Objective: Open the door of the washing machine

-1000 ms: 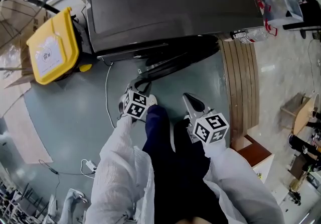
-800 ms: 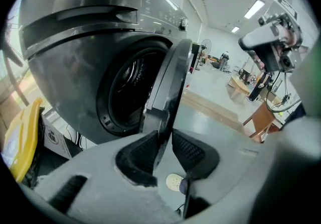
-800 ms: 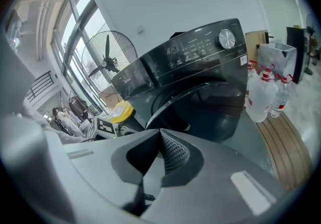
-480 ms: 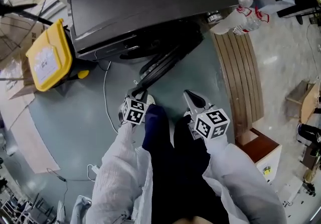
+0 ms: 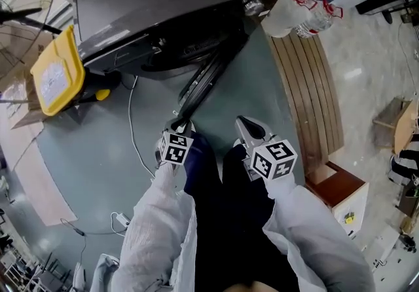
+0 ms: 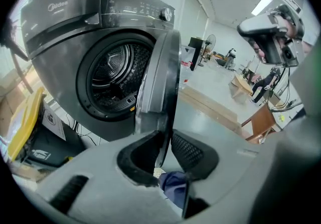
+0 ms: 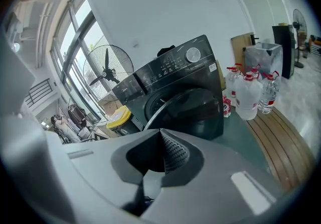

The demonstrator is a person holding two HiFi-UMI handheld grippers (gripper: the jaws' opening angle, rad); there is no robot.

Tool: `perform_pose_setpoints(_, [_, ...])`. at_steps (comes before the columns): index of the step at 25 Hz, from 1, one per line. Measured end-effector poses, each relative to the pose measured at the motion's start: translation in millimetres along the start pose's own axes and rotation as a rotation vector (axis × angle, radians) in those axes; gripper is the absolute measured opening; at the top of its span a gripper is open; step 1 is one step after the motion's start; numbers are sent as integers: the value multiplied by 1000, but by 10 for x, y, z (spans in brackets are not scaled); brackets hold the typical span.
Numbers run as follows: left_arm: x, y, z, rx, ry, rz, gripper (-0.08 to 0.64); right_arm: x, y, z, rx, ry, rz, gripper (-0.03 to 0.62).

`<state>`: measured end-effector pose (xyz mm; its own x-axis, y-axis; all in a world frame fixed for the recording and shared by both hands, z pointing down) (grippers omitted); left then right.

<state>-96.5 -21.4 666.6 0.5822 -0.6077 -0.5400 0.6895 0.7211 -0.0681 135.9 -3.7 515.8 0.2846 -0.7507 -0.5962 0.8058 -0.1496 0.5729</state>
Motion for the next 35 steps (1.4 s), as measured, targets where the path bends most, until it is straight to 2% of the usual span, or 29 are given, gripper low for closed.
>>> perform_pose_setpoints(15, [93, 1048, 165, 5, 43, -65, 84, -261, 544, -678, 19, -7, -13, 8])
perform_pose_setpoints(23, [243, 1572, 294, -50, 19, -101, 98, -326, 836, -972, -7, 9, 11, 8])
perform_pose_setpoints(29, [389, 1885, 424, -47, -1, -146, 105, -314, 1061, -1136, -32, 36, 49, 8])
perform_pose_setpoints(35, [598, 2221, 559, -118, -2, -136, 118, -323, 1296, -1343, -68, 61, 84, 8])
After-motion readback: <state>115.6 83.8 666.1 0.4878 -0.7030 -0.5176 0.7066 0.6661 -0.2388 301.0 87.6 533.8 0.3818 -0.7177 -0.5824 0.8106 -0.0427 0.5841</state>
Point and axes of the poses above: the fingertips, and each gripper's own axes: z forward along the fingers, y to its right, x out of its top, the point moved 8 cm from there along -z, backward along the fingers, and after that the axes turned 8 degrees about z, right-handed, at the moved point
